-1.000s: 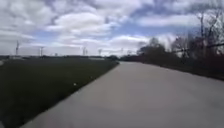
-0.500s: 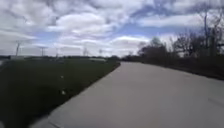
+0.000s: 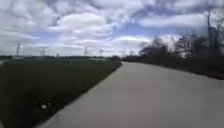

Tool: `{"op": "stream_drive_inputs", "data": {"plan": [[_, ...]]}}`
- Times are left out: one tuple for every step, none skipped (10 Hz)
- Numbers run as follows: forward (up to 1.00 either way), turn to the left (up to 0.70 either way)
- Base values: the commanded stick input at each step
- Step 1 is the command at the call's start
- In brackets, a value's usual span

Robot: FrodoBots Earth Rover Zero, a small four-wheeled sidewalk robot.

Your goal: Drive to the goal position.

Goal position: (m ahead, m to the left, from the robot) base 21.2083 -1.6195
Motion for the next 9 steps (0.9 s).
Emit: {"op": "stream_drive_inputs", "data": {"plan": [[0.95,-0.22],[0.95,-0.11],[0.95,0.0],[0.95,0.0],[0.95,0.0],[0.95,0.0],[0.95,0.0],[0.95,0.0],[0.95,0.0]]}}
